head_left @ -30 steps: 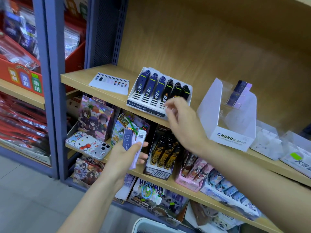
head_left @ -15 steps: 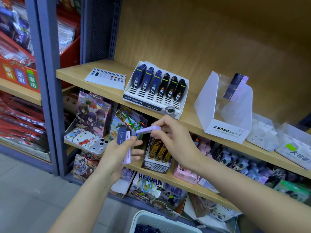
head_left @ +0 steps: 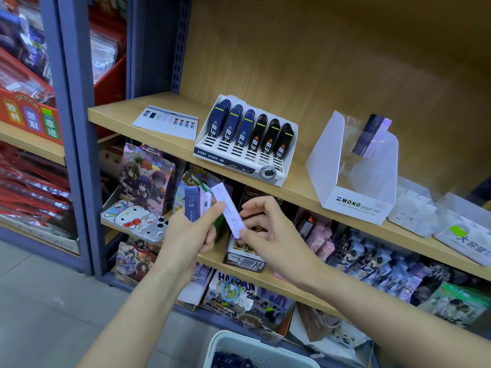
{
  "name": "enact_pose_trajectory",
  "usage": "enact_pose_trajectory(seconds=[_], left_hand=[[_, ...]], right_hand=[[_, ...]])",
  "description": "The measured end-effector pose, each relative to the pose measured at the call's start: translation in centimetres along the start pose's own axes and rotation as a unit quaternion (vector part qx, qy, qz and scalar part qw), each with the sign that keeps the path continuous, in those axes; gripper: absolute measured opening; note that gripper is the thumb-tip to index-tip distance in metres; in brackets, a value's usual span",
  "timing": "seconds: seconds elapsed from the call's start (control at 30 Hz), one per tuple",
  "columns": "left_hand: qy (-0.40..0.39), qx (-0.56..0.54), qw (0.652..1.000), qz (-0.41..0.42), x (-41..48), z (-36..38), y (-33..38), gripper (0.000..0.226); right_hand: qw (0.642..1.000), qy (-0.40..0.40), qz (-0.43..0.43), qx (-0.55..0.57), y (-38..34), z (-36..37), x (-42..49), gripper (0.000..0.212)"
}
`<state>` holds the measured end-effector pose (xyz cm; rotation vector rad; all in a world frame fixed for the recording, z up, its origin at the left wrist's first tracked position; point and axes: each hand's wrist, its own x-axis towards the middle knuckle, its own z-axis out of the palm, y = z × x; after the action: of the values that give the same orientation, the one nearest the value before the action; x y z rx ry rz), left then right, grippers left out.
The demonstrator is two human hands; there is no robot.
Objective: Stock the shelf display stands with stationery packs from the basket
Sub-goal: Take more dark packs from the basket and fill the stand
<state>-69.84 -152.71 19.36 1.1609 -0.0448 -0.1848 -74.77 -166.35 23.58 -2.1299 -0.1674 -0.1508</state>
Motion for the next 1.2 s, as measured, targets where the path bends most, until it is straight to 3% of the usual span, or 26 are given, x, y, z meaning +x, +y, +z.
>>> enact_pose_trajectory(seconds=[0.17, 0.3, 0.4, 0.63, 0.9, 1.2], left_hand=[[-0.005, 0.024, 0.999, 0.047, -0.4, 0.2, 0.5, 0.025], [-0.016, 0.060, 0.996, 0.063, -0.7, 0.7, 0.7, 0.034], [-0.044, 0.085, 0.992, 0.077, -0.9, 1.5, 0.8, 0.028], [-0.114, 0.103, 0.988, 0.036, -1.6, 4.9, 0.2, 0.023], [-0.105, 0.102, 0.989, 0.015, -1.4, 7.5, -1.0, 0.011], [-0.139, 0.089, 0.984, 0.072, -0.8, 10.8, -1.3, 0.008]], right_hand=[[0.995, -0.027, 0.083, 0.048, -0.3, -0.1, 0.3, 0.006], [0.994, 0.000, 0.099, 0.048, -0.2, -0.8, 0.1, 0.003], [0.992, 0.037, 0.107, 0.050, -0.8, -2.0, -0.6, 0.005], [0.982, 0.180, 0.045, 0.029, -2.2, -8.6, -2.4, 0.006], [0.931, 0.362, -0.010, -0.044, -1.6, -17.9, -0.6, 0.010], [0.883, 0.447, -0.064, -0.127, -1.4, -22.4, 4.7, 0.007]])
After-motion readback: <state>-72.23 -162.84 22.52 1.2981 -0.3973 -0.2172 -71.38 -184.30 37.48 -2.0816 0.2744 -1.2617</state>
